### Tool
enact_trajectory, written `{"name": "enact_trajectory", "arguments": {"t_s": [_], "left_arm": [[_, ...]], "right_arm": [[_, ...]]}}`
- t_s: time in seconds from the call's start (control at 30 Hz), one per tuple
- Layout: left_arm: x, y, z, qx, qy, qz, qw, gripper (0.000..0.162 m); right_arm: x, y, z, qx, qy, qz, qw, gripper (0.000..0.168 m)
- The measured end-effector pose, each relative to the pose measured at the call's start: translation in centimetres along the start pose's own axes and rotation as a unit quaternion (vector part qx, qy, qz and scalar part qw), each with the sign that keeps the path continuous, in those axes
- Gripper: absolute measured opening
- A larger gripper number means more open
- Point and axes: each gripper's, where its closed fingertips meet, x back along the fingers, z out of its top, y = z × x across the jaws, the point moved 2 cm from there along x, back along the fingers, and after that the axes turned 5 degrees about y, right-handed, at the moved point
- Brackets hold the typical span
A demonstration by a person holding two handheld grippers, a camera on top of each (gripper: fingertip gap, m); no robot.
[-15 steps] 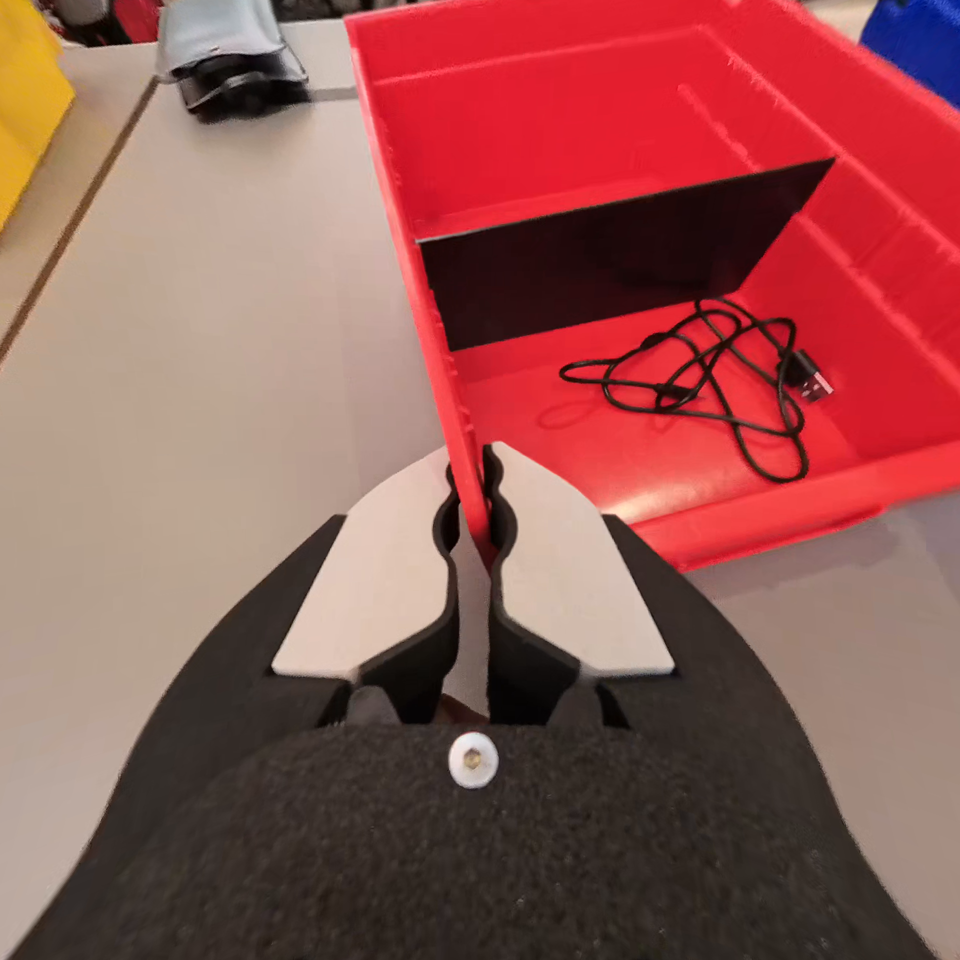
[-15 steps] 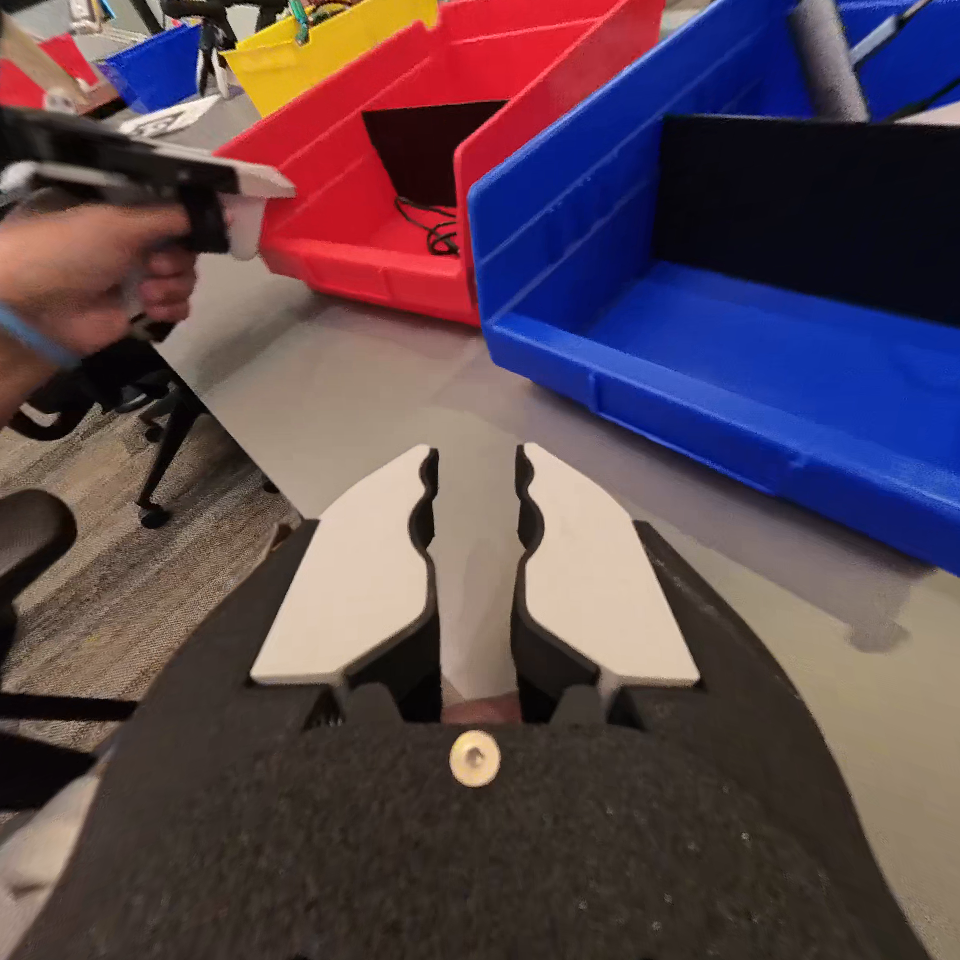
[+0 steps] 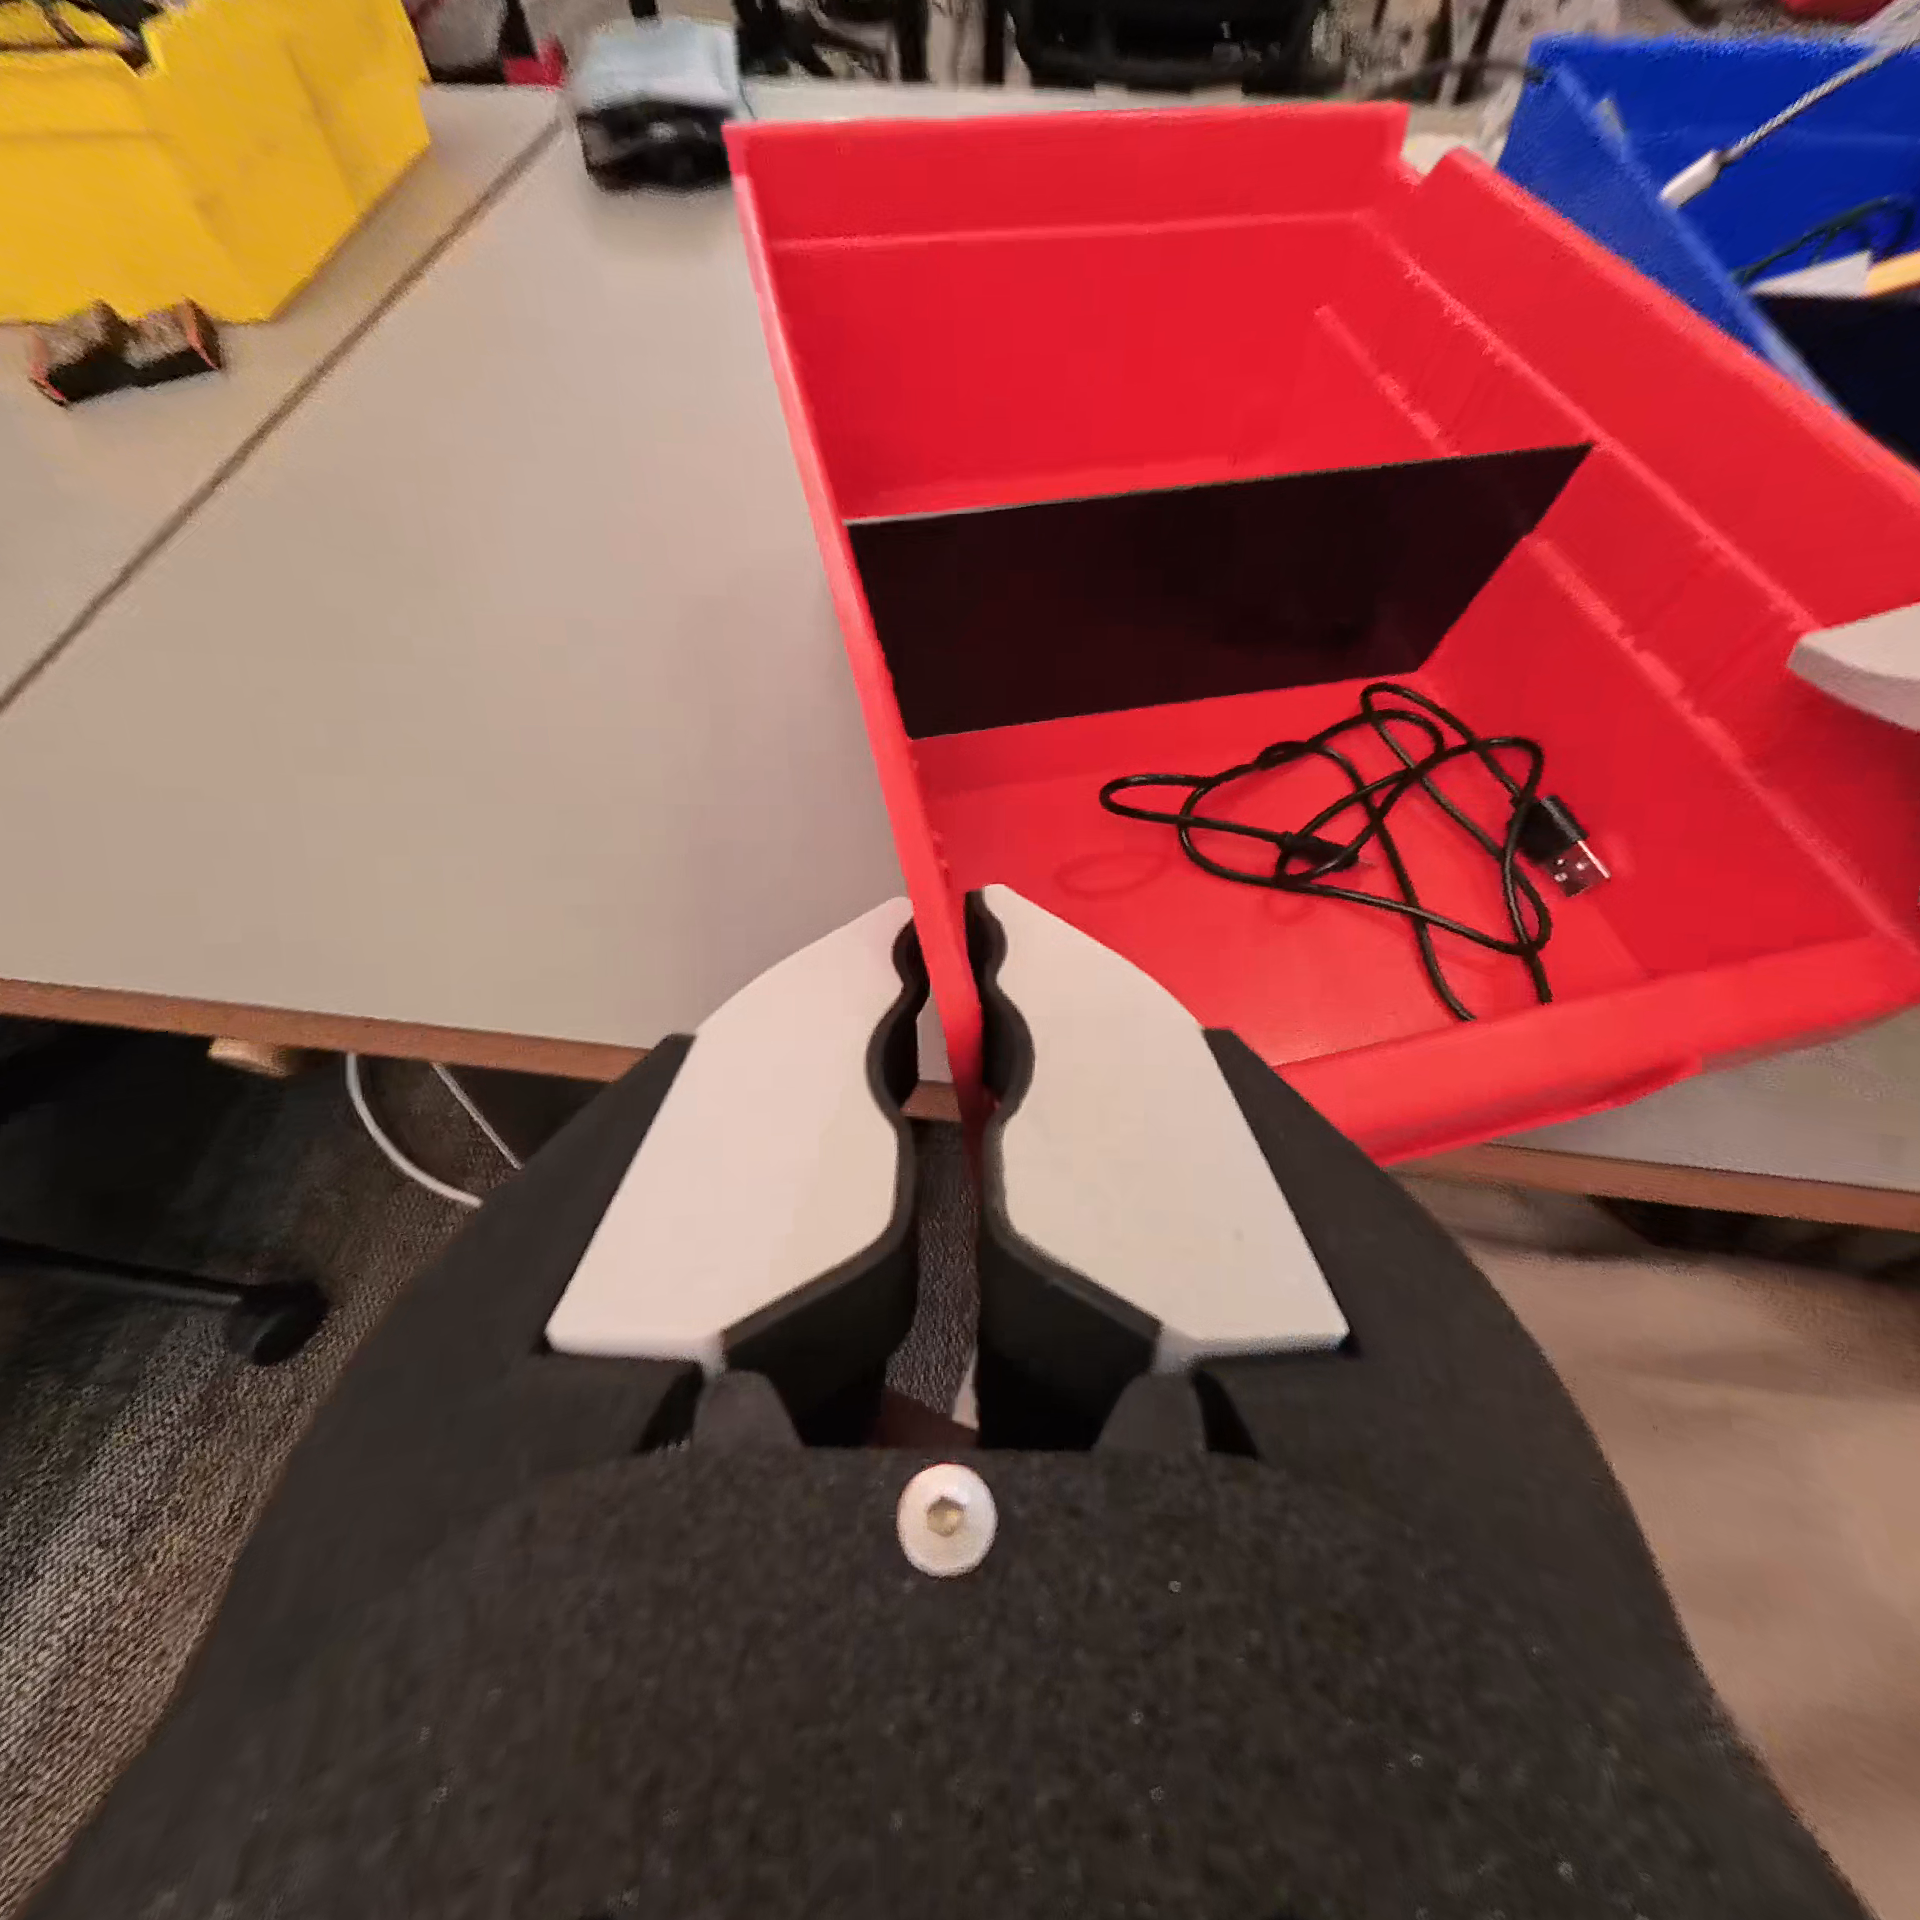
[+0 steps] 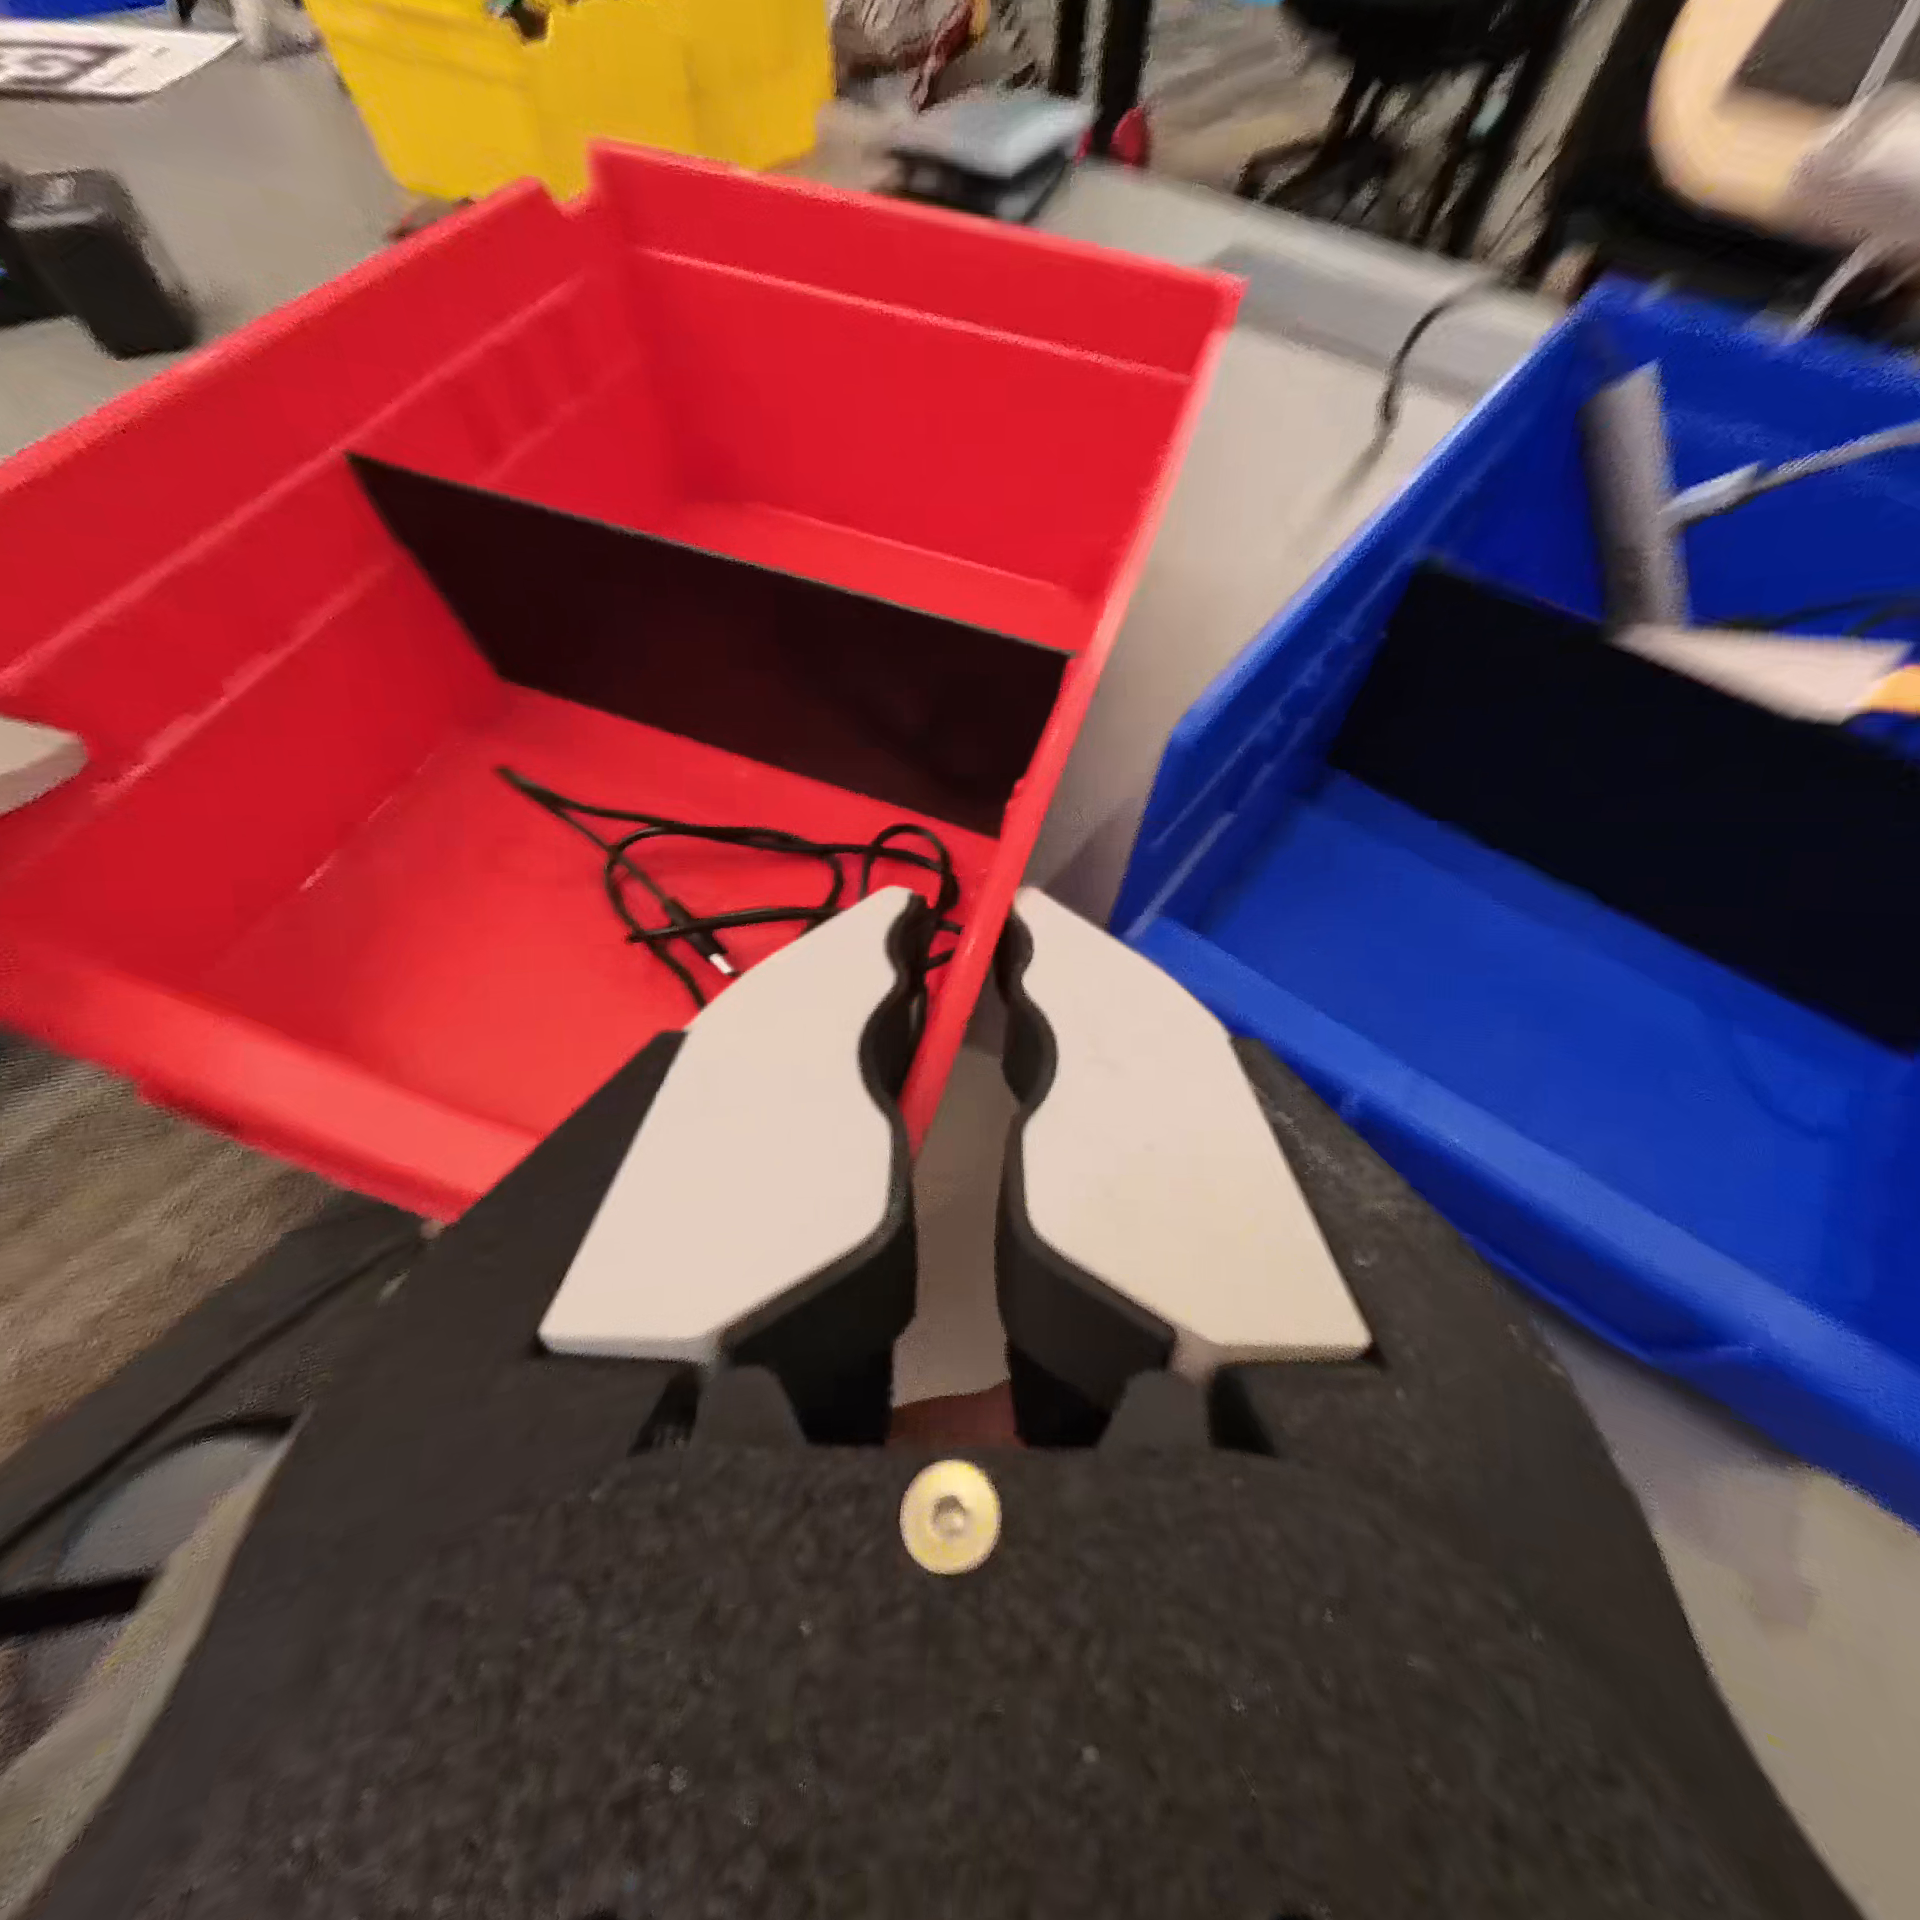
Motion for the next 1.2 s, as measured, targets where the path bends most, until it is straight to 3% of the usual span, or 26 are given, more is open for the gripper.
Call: {"name": "enact_trajectory", "arguments": {"t_s": [0.1, 0.3, 0.43, 0.53, 0.6, 0.73, 0.87, 1.03, 1.2], "left_arm": [[1.6, 1.5, 2.2, -0.001, 0.068, 0.02, 0.997, 0.006], [2.2, 7.9, 12.2, -0.072, 0.186, -0.027, 0.98, 0.007], [-0.1, 16.5, 17.5, -0.091, 0.218, -0.109, 0.966, 0.008], [-2.7, 24.6, 19.8, -0.084, 0.223, -0.157, 0.959, 0.006], [-3.7, 30.7, 20.6, -0.086, 0.218, -0.18, 0.955, 0.006], [-6.7, 42.0, 18.6, -0.097, 0.166, -0.217, 0.957, 0.008], [-9.6, 49.0, 13.3, -0.092, 0.071, -0.243, 0.963, 0.008], [-12.2, 52.1, 7.4, -0.131, 0.033, -0.223, 0.965, 0.008], [-13.5, 52.5, 4.3, -0.13, 0.019, -0.224, 0.966, 0.008]], "right_arm": [[2.2, 1.1, 4.1, 0.053, 0.084, -0.044, 0.994, 0.008], [9.0, 7.5, 12.5, 0.075, 0.194, -0.136, 0.969, 0.006], [14.6, 15.5, 14.7, 0.081, 0.209, -0.211, 0.951, 0.007], [18.6, 22.4, 14.8, 0.121, 0.188, -0.272, 0.936, 0.009], [21.0, 28.0, 14.1, 0.101, 0.176, -0.305, 0.931, 0.007], [23.9, 38.7, 8.9, 0.007, 0.076, -0.329, 0.941, 0.004], [23.7, 45.3, -0.2, -0.09, -0.024, -0.32, 0.943, 0.004], [21.9, 48.1, -9.0, -0.151, -0.063, -0.278, 0.947, 0.004], [21.3, 48.5, -10.8, -0.132, -0.083, -0.277, 0.948, 0.004]]}}
